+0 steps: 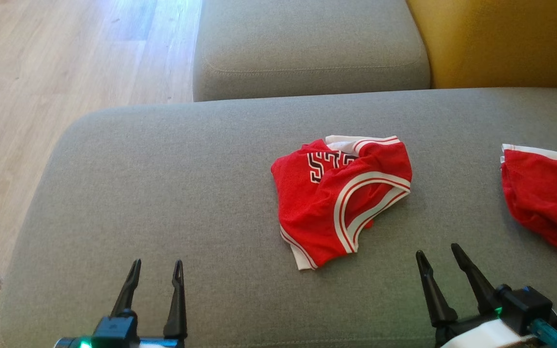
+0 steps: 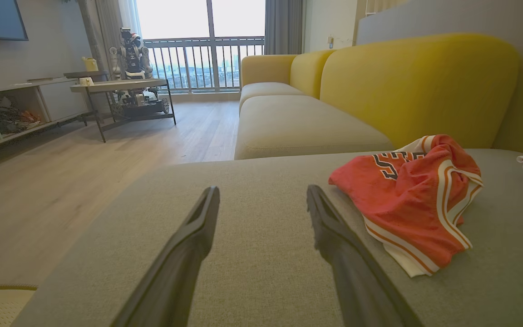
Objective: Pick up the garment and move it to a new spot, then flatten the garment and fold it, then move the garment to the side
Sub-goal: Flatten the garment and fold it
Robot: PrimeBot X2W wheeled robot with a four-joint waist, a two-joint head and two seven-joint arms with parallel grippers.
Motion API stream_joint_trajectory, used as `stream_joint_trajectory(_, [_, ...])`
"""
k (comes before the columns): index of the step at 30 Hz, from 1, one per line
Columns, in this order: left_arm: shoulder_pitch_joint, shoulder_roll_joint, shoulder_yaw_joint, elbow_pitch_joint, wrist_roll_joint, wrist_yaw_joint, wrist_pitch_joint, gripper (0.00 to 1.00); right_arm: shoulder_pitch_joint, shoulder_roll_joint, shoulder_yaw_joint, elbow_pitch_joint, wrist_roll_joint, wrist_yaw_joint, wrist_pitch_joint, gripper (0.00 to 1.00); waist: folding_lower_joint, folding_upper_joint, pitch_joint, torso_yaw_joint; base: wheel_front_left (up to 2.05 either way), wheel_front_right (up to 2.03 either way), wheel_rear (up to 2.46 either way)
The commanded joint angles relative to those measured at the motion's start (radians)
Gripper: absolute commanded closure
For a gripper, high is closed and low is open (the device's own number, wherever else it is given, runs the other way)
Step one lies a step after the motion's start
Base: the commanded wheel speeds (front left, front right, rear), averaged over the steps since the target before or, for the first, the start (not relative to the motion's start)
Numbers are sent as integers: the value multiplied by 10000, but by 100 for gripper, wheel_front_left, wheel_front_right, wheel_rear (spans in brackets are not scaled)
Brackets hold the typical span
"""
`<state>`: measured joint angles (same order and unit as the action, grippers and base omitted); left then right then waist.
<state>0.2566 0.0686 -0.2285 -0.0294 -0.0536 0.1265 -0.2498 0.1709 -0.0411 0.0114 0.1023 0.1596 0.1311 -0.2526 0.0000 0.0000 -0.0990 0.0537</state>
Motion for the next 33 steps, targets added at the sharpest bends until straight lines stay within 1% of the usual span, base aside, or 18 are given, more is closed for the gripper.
stream_joint_trajectory(1, [-362,-93,348,-288,140,1,-120,0,-372,-91,226,-356,35,-4,-92,0,0,0,-7,-15,0,0,0])
stream_joint_trajectory(8, [-321,-105,231,-172,216,-78,-120,0,-407,-91,244,-328,92,-4,-92,0,0,0,-4,-110,0,0,0])
stream_joint_trajectory(10, [-369,-55,167,-64,263,-184,-120,0,-422,-91,282,-330,103,-4,-92,0,0,0,20,-188,0,0,0])
stream_joint_trajectory(12, [-533,41,-33,111,369,-407,-120,0,-454,-91,316,-348,105,-4,-92,0,0,0,88,-311,0,0,0])
stream_joint_trajectory(14, [-831,134,-389,338,542,-720,-120,0,-502,-91,343,-370,86,-4,-92,0,0,0,190,-474,0,0,0])
stream_joint_trajectory(15, [-831,134,-389,338,542,-720,-120,0,-502,-91,343,-370,86,-4,-92,0,0,0,190,-474,0,0,0])
stream_joint_trajectory(17, [-1261,187,-858,654,761,-1078,-120,0,-571,-91,346,-395,77,-4,-92,0,0,0,323,-668,0,0,0])
stream_joint_trajectory(20, [-2084,210,-1662,1408,1201,-1600,-120,0,-702,-91,367,-447,54,-4,-92,0,0,0,568,-1014,0,0,0])
stream_joint_trajectory(22, [-2736,177,-2164,2021,1516,-1838,-120,0,-823,-91,420,-500,31,-4,-92,0,0,0,779,-1291,0,0,0])
stream_joint_trajectory(25, [-3700,82,-2764,2932,1814,-2050,-120,0,-1029,-91,441,-585,36,-4,-92,0,0,0,1114,-1720,0,0,0])
stream_joint_trajectory(29, [-4750,-74,-3167,4237,1601,-2233,7,0,-1245,-91,388,-739,119,-4,-92,0,0,0,1631,-2170,0,0,0])
stream_joint_trajectory(33, [-5762,-142,-3575,5325,1496,-2333,122,0,-1447,-91,381,-824,181,-4,-92,0,0,0,2084,-2451,0,0,0])
